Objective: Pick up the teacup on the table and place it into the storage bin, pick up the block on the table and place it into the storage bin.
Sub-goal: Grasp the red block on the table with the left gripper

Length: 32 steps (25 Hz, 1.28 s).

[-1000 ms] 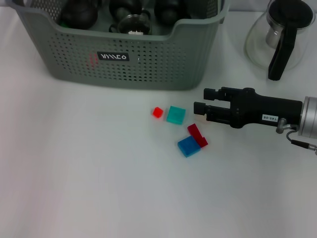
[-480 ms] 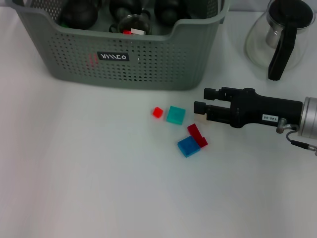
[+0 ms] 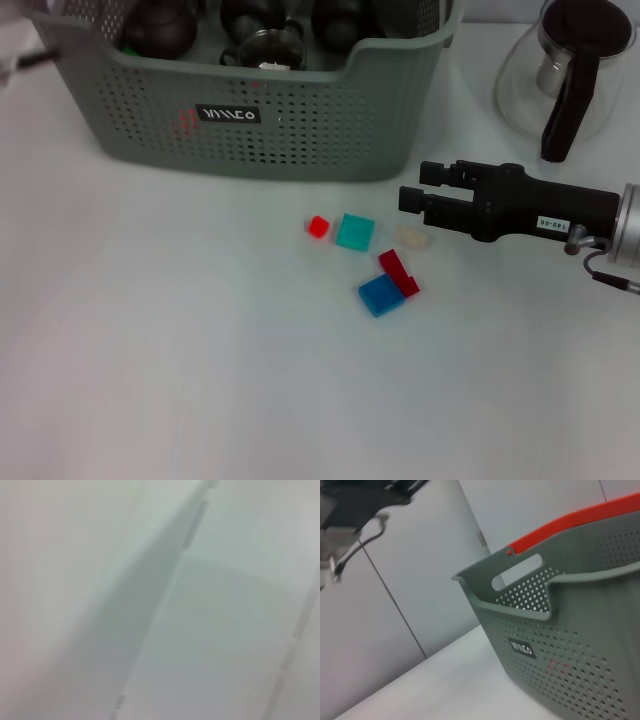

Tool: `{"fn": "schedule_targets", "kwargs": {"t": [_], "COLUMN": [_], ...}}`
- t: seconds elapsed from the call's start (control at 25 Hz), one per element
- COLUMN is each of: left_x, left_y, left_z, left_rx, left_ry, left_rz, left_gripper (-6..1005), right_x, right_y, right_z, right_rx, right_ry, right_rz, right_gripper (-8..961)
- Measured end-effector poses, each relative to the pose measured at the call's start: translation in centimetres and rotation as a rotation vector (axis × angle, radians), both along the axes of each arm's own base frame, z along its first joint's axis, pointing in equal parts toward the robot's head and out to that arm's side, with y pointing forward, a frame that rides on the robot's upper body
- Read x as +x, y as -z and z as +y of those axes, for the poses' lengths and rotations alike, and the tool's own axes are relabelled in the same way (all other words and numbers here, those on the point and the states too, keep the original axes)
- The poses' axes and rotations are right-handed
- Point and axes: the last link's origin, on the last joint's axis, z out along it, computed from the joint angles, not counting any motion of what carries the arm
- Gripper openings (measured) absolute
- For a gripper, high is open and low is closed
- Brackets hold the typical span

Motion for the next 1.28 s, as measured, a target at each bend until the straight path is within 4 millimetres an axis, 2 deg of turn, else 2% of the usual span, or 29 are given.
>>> {"fn": "schedule_targets", "kwargs": {"t": [0.16, 0.2, 0.24, 0.44, 0.6, 1.04, 1.12, 1.28], "left_x": [-2.4, -3.5, -3.5, -5.9, -6.7, -5.9, -5.5, -4.8], "left_y": [1.0, 1.6, 1.6, 3.2, 4.3, 7.5, 8.1, 8.8], "left_z": [-3.1, -4.5, -4.5, -7.2, -8.0, -7.6, -7.1, -4.9], "left_rx": [-0.003, 0.000, 0.000, -0.036, -0.092, -0.283, -0.311, -0.336], "left_ry": [0.117, 0.153, 0.153, 0.163, 0.140, 0.184, 0.174, 0.075], "left_rz": [0.003, 0.015, 0.015, 0.082, 0.122, 0.278, 0.304, 0.358], "left_gripper": [646, 646, 646, 647, 647, 648, 648, 648], "right_x": [0.0, -0.1, -0.1, 0.0, 0.0, 0.2, 0.5, 0.9], "right_y": [0.0, 0.0, 0.0, -0.4, -0.5, -0.9, -1.2, -1.6], "right_z": [0.1, 0.1, 0.1, 0.3, 0.4, 0.6, 0.6, 0.8], "right_rx": [0.004, 0.003, 0.002, 0.003, 0.009, 0.020, 0.025, 0.043], "right_ry": [0.001, 0.001, 0.002, 0.019, 0.024, 0.046, 0.052, 0.072], "right_rz": [-0.003, -0.003, -0.002, 0.008, 0.014, 0.023, 0.019, 0.026], "right_gripper": [643, 643, 642, 642, 643, 641, 641, 641]}}
